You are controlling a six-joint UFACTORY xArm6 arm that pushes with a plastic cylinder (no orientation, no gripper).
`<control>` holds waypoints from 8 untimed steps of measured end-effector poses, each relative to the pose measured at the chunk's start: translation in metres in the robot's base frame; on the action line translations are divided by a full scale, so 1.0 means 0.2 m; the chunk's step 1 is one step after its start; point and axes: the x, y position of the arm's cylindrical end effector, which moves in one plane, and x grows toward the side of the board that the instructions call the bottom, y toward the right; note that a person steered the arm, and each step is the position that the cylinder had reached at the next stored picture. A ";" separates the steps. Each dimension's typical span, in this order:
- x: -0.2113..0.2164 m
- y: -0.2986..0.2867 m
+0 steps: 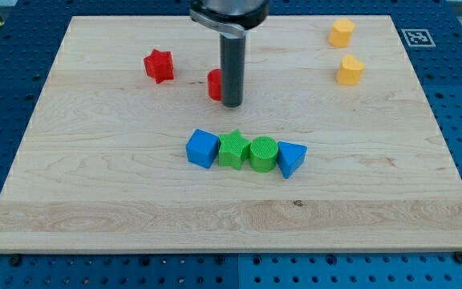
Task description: Push the red star closer to the red circle
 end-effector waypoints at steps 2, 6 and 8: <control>-0.17 -0.11; -0.10 -0.96; -0.36 -1.08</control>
